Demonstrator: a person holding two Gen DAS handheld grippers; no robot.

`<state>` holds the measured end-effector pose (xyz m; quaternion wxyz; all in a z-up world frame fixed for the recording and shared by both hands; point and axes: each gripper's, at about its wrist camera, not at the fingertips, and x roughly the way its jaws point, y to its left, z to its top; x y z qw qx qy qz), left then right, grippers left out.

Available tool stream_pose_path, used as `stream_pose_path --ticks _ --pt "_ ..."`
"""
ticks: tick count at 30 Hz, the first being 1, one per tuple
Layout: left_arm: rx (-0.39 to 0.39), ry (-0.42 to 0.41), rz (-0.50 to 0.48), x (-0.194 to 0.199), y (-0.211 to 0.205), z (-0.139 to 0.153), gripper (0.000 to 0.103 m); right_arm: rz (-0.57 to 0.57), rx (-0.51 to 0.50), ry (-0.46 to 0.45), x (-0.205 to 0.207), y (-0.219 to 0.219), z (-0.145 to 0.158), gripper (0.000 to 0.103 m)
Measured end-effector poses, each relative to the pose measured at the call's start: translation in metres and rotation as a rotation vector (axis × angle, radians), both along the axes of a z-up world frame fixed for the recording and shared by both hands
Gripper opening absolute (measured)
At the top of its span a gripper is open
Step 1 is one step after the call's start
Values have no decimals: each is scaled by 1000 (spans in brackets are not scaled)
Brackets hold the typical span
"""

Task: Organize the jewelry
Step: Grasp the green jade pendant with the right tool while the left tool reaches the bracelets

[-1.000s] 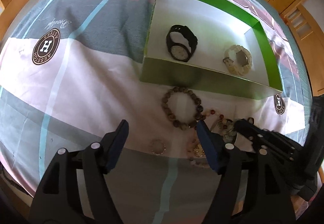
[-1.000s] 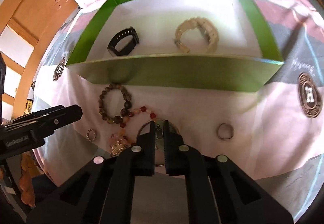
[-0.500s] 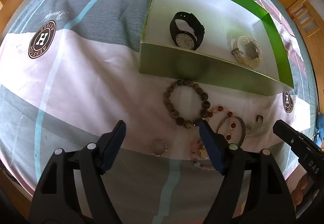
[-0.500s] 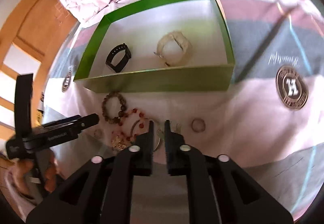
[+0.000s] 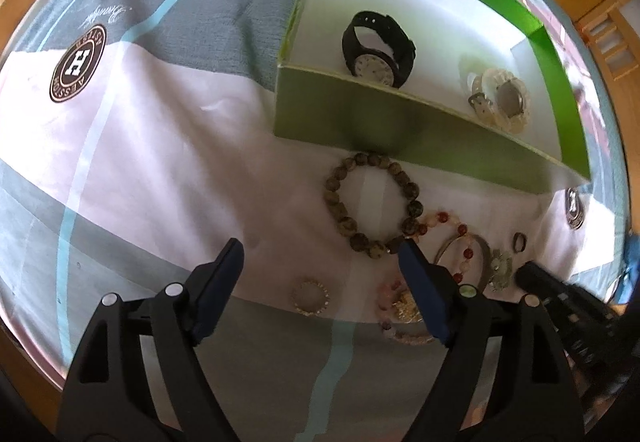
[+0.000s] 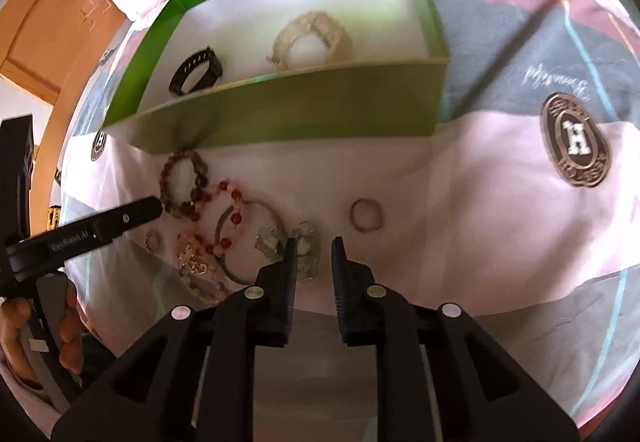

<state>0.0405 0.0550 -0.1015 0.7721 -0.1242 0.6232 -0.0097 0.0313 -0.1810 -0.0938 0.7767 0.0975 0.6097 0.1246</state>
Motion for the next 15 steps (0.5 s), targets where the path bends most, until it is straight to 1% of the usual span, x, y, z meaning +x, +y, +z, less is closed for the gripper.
stream_pose_path --ticks 2,4,7,8,9,10,15 --pt "-15 -10 9 -1 3 2 81 4 6 7 1 3 -4 17" --pt "-15 -15 14 -3 6 4 81 1 1 15 2 6 -11 31" --pt "-14 -3 18 -1 6 0 82 -8 5 20 3 7 -17 32" --pt "-18 -1 21 -1 6 -2 82 -6 7 15 3 8 -16 29" --pt "-23 -4 25 1 6 -3 82 -3 10 11 3 8 -14 12" --pt "-24 -7 27 1 7 -4 82 1 15 7 3 9 -13 8" --pt "8 -17 30 8 2 -11 82 -18 -8 -50 3 2 2 8"
